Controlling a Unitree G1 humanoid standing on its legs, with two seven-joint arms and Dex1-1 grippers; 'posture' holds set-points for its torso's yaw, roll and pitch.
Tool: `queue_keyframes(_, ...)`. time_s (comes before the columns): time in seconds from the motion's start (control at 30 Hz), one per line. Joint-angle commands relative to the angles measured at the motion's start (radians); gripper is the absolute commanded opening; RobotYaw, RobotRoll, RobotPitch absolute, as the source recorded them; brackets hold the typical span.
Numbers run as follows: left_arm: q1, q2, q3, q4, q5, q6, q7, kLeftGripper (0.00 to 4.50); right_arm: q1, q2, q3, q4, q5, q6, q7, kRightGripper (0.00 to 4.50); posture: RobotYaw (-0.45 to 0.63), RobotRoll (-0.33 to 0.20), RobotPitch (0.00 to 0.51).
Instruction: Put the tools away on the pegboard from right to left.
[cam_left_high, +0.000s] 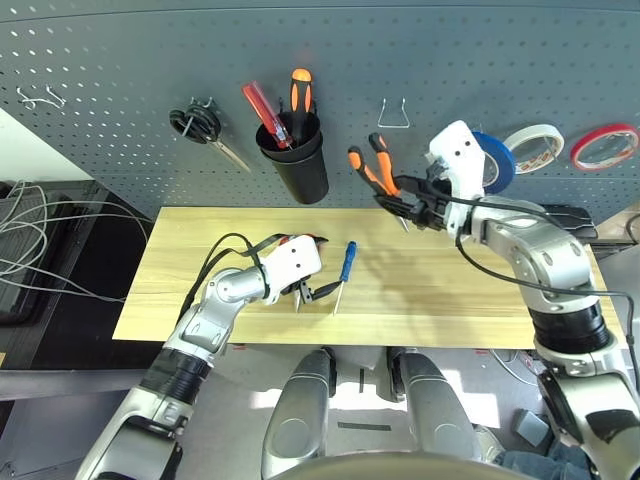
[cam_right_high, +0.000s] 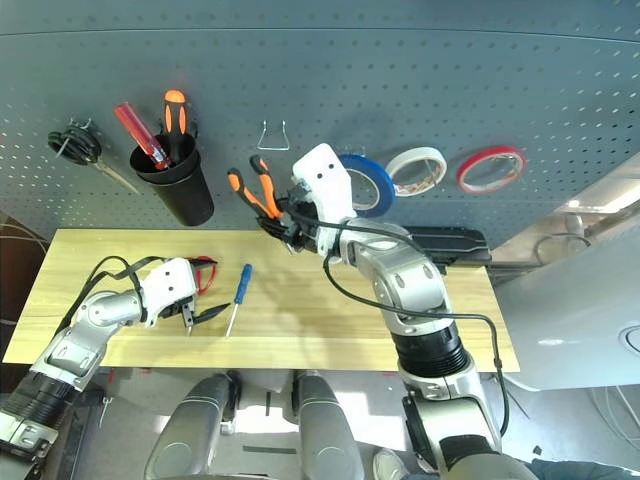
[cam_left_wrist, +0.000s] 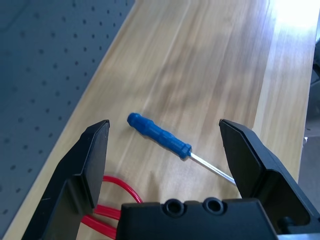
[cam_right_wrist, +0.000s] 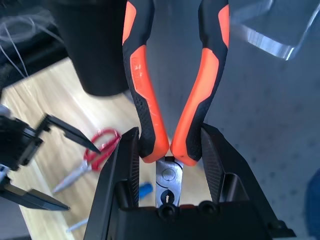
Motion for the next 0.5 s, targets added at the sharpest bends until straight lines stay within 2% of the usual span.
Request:
queue_keyframes(0.03,0.002,-0.004,0.007,0.027,-0.015,-0.031,-0.007,4.5,-0.019,0.012,-0.027,-0.073,0.05,-0.031,0.0,1.9,0.0,0.0,0.263)
queue_keyframes(0.27,-0.029,-0.093,0.075,-0.023,-0.164,-0.116,-0.003,4.5,-0.144,0.125,-0.073,0.01,0.022,-0.235,-0.108,1.9,0.0,0.0,0.258)
queue_keyframes(0.5,-0.062,-0.143,0.118,-0.076,-0.203,-0.152,0.039,4.5,-0.264,0.203,-0.051,0.161,-0.033,-0.432,-0.16,1.9,0.01,0.0,0.251)
